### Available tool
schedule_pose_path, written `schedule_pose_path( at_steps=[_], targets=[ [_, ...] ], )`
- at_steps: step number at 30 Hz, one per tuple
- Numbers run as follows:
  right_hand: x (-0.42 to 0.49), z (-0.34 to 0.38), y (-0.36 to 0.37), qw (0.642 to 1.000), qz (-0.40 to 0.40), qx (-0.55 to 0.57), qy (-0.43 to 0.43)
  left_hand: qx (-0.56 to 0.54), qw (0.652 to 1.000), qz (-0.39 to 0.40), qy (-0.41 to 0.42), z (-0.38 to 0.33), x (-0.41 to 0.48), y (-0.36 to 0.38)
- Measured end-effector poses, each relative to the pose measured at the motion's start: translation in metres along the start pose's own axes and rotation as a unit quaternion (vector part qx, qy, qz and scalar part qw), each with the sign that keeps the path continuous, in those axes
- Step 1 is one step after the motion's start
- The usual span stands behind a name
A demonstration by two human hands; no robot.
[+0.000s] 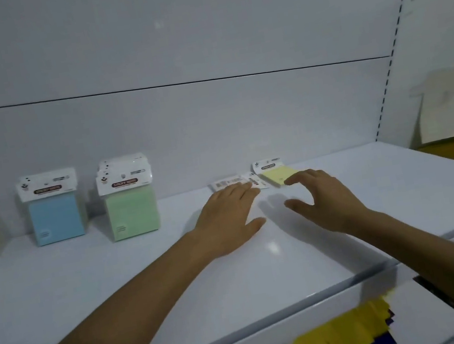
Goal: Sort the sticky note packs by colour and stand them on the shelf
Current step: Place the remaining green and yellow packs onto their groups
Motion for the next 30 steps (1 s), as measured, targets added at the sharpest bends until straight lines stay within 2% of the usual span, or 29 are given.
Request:
schedule_pose_path(
  at_steps=[6, 9, 12, 17, 21, 24, 27, 30],
  targets=[
    [0.021, -0.074, -0.041, 0.998, 0.026, 0.033, 0.037, -0.049, 0.992, 0.031, -0.111, 0.001, 0.061, 0.029],
    [0.05, -0.087, -0.047, 0.996, 0.02, 0.077, 0.037, -0.03, 0.982, 0.051, -0.181, 0.025, 0.064, 0.049],
    [0.079, -0.087, -0.037, 0.991, 0.022, 0.126, 0.038, -0.068, 0.963, 0.08, -0.249, 0.042, 0.054, 0.066],
    [0.11, -0.092, 0.016, 0.988, 0.051, 0.129, 0.062, -0.041, 0.96, 0.036, -0.274, 0.045, 0.053, 0.053],
    [0.113, -0.109, 0.053, 0.993, 0.061, 0.062, 0.079, -0.032, 0.965, 0.019, -0.26, 0.041, 0.054, 0.049],
    [0.118, -0.117, 0.054, 0.991, 0.059, 0.081, 0.093, -0.053, 0.961, 0.066, -0.262, 0.043, 0.056, 0.065],
    [0.12, -0.122, 0.055, 0.986, 0.072, 0.108, 0.103, -0.071, 0.945, 0.116, -0.299, 0.052, 0.054, 0.082],
    [0.121, -0.116, 0.054, 0.978, 0.065, 0.173, 0.093, -0.094, 0.938, 0.108, -0.316, 0.057, 0.053, 0.084]
  ],
)
Point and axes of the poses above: each hand's wrist, its own x-axis towards the middle knuckle, its own y-axis out of the palm, z = x × y, the point moved 10 cm from there along x, towards the middle knuckle, and after that the axes turned 12 degrees about x, right-handed, at the moved point
